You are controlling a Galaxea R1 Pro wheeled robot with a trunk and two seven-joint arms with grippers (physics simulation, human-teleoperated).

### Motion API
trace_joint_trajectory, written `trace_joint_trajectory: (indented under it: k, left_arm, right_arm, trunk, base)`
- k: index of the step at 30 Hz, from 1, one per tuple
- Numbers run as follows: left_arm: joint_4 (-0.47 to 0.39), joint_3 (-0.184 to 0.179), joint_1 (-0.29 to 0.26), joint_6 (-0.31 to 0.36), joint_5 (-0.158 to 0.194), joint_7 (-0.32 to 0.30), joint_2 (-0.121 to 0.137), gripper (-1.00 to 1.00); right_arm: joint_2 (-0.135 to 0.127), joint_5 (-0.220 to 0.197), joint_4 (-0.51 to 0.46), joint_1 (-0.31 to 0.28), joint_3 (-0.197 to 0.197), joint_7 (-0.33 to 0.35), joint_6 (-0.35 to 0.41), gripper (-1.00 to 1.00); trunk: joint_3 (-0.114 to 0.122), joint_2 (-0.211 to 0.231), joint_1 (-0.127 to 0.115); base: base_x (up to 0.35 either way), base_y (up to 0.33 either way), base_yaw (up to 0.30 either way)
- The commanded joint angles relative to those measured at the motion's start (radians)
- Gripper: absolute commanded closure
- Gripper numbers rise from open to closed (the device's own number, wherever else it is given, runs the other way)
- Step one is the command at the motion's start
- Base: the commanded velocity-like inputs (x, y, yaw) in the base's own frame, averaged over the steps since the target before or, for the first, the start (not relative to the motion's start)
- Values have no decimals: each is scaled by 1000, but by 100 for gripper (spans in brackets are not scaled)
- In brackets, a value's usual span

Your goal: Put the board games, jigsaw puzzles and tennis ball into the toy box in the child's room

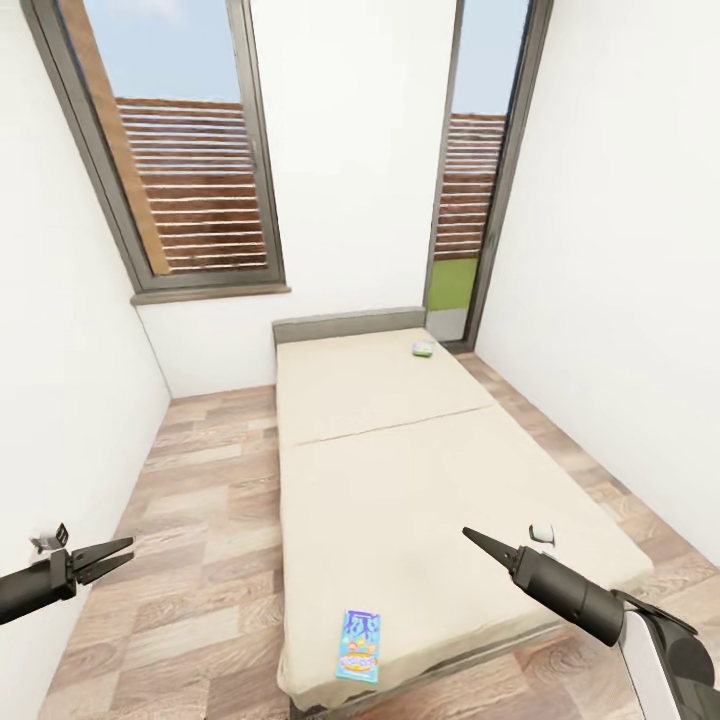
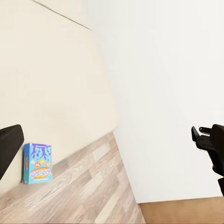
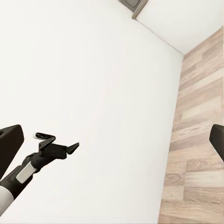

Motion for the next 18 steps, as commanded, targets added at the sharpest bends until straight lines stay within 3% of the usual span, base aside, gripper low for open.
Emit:
trace_joint_trajectory:
  k: [1, 18]
  left_arm:
    - [0, 0, -1, 10, -2, -5, 0, -100]
    - [0, 0, -1, 10, -2, -5, 0, -100]
  right_arm:
    - [0, -2, 0, -1, -1, 2, 5, -100]
    - [-1, -2, 0, -1, -1, 1, 5, -100]
  trunk:
    - [-2, -2, 1]
    - [-2, -2, 1]
  base:
    - [0, -125, 281]
    - [0, -121, 282]
